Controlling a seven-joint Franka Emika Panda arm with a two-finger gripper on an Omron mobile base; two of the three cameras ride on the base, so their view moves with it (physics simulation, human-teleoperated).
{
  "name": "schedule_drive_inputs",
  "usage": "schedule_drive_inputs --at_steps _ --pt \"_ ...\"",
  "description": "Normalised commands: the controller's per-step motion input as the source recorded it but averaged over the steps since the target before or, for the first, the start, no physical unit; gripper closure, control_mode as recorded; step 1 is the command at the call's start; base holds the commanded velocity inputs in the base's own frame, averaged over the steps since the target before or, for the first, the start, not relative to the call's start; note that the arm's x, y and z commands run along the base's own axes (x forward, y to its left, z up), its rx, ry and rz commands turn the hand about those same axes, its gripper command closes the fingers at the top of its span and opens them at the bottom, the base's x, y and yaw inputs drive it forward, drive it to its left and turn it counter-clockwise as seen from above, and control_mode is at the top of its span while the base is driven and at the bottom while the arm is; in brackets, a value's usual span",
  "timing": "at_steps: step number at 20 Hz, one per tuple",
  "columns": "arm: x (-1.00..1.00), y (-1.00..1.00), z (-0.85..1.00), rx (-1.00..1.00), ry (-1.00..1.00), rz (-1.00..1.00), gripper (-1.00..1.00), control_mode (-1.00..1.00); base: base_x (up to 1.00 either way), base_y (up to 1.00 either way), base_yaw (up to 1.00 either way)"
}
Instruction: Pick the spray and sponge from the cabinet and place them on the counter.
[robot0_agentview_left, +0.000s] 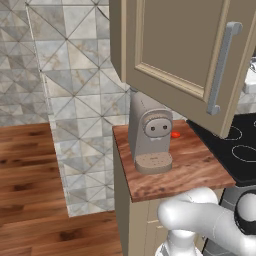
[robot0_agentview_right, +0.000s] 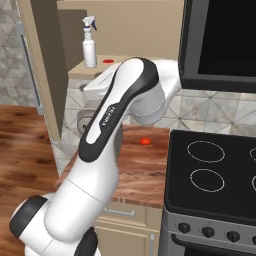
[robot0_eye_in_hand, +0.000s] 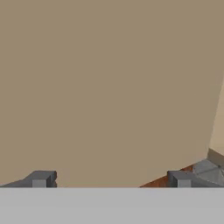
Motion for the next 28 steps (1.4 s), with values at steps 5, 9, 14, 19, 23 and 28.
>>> schedule_drive_inputs --at_steps 5,9,14,19,23,28 --pt "-0.13 0.34 0.0 0.0 -0.01 0.15 -1.0 -1.0 0.0 0.0 0.0" --pt "-0.15 0.45 -0.02 0.0 -0.05 0.14 -1.0 -1.0 0.0 0.0 0.0" --pt "-0.19 0.49 -0.04 0.0 -0.06 0.14 -1.0 -1.0 0.0 0.0 0.0" --pt "-0.27 0.54 -0.01 0.0 -0.05 0.12 -1.0 -1.0 0.0 0.0 0.0" --pt "-0.36 0.64 0.0 0.0 -0.03 0.1 -1.0 -1.0 0.0 0.0 0.0" --pt "-0.34 0.7 0.0 0.0 -0.04 0.08 -1.0 -1.0 0.0 0.0 0.0"
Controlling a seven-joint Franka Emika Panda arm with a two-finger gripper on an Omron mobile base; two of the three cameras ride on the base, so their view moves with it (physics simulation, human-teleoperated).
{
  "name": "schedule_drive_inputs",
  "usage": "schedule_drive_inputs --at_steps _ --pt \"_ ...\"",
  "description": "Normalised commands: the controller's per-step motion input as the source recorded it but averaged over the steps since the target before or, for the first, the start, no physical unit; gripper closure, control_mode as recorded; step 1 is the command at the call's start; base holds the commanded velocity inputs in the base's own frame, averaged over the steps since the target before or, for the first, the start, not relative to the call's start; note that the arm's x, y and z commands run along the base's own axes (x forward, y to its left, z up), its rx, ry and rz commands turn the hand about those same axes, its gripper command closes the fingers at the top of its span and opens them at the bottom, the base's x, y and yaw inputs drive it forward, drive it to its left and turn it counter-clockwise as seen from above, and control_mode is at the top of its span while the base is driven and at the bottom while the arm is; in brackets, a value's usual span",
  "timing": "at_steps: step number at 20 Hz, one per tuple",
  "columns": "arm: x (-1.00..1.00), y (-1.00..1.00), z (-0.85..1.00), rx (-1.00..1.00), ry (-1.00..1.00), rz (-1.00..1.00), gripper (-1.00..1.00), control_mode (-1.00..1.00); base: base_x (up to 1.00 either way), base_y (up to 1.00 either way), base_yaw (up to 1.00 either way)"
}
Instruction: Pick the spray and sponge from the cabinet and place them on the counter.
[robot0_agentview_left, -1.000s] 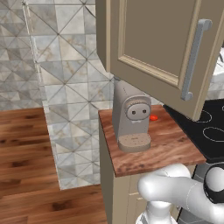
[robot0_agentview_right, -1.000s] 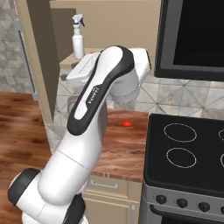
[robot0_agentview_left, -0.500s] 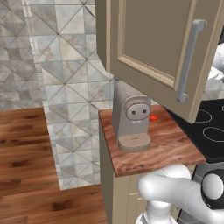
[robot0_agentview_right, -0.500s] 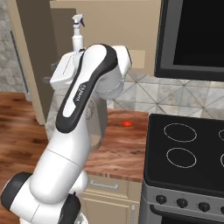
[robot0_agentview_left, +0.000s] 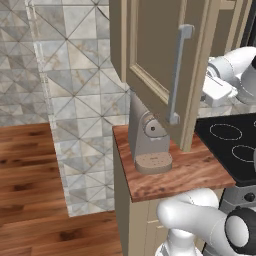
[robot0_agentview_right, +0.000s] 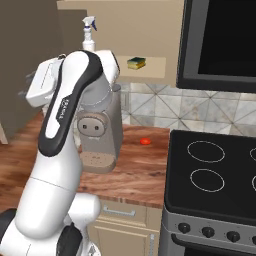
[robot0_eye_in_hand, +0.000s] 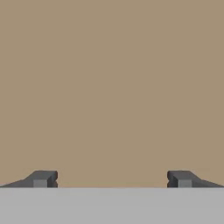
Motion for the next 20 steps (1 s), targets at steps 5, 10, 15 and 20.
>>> schedule_drive_inputs --at_steps 5,10,15,20 --pt "-0.26 0.64 0.0 0.0 -0.11 0.03 -1.0 -1.0 0.0 0.0 0.0" --pt "-0.11 0.58 0.0 0.0 -0.14 0.0 -1.0 -1.0 0.0 0.0 0.0" --pt "0.0 0.52 -0.08 0.0 -0.11 -0.01 -1.0 -1.0 0.0 0.0 0.0" --pt "0.0 0.57 -0.16 -0.02 -0.1 -0.04 -1.0 -1.0 0.0 0.0 0.0"
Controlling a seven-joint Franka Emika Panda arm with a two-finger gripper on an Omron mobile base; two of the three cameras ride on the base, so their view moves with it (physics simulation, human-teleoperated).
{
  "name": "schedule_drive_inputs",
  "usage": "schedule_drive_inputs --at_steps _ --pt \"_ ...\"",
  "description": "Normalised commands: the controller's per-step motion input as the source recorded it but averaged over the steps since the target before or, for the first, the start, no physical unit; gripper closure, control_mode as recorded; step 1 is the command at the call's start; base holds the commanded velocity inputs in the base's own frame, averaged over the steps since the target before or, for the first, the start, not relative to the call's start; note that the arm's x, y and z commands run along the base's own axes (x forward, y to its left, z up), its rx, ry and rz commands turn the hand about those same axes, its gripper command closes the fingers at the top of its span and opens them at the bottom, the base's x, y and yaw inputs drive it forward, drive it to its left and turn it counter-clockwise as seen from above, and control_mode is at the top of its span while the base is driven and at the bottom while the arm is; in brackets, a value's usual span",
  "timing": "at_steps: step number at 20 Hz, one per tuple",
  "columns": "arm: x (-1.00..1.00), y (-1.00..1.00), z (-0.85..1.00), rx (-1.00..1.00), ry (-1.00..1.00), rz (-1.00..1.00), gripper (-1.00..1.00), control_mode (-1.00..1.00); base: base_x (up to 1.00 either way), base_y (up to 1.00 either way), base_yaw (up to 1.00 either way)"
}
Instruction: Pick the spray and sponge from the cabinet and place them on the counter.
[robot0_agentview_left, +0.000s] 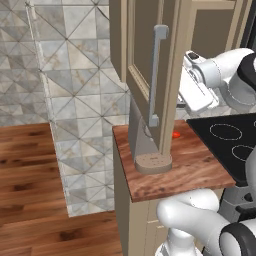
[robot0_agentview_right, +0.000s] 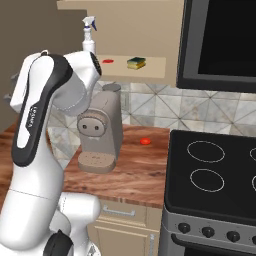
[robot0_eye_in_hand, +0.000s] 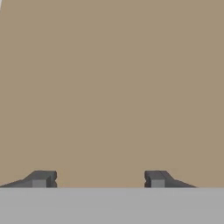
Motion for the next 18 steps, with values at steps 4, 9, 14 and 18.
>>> schedule_drive_inputs --at_steps 4,9,14,18 --pt "0.06 0.23 -0.01 0.0 -0.01 -0.02 -1.0 -1.0 0.0 0.0 0.0" --pt "0.03 0.0 0.0 0.0 0.0 0.0 -1.0 -1.0 0.0 0.0 0.0" --pt "-0.01 -0.08 0.01 0.0 0.01 -0.03 -1.0 -1.0 0.0 0.0 0.0" --pt "-0.05 -0.18 0.06 0.0 0.07 -0.05 -1.0 -1.0 0.0 0.0 0.0"
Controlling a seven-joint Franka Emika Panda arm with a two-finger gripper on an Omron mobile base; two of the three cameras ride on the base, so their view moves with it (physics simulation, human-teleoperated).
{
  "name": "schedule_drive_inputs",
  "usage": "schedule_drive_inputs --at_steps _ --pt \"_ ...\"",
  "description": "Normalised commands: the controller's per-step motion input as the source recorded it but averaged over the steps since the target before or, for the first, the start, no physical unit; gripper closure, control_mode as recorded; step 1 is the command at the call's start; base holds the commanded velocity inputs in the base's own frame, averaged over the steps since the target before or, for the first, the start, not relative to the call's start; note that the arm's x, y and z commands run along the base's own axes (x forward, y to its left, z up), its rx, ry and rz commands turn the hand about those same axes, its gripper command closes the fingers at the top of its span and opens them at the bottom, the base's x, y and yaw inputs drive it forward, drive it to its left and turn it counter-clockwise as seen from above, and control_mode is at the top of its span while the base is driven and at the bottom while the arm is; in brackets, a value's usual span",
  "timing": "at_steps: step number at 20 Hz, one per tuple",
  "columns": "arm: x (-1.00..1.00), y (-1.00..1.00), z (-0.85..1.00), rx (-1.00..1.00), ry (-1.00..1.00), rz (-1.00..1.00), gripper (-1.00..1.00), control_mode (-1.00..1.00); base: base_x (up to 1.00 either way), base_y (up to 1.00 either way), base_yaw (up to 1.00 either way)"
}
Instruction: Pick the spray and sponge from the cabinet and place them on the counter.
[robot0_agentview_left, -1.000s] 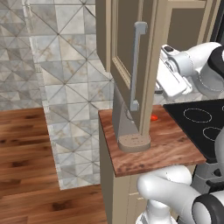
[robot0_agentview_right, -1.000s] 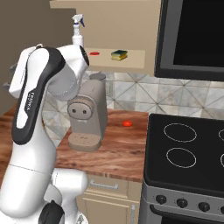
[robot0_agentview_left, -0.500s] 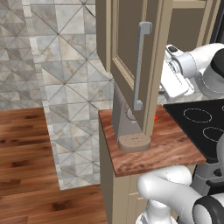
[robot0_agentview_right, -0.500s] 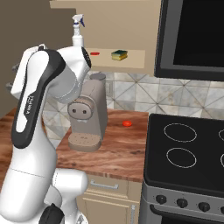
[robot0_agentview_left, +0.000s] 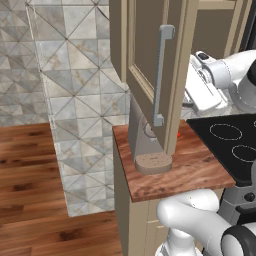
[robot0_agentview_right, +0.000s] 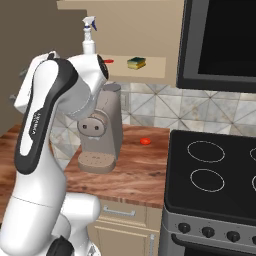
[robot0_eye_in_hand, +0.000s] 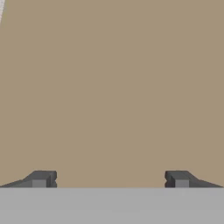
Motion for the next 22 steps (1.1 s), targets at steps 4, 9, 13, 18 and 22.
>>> schedule_drive_inputs --at_steps 4,9,13,18,22 --pt "-0.01 -0.38 0.07 0.0 0.11 -0.07 -1.0 -1.0 0.0 0.0 0.0" --pt "0.0 -0.5 0.02 0.0 0.1 -0.1 -1.0 -1.0 0.0 0.0 0.0" --pt "0.0 -0.48 0.0 0.0 0.02 -0.12 -1.0 -1.0 0.0 0.0 0.0" --pt "0.0 -0.39 -0.02 0.0 0.0 -0.15 -1.0 -1.0 0.0 0.0 0.0" --pt "0.0 -0.22 -0.03 0.0 -0.01 -0.19 -1.0 -1.0 0.0 0.0 0.0"
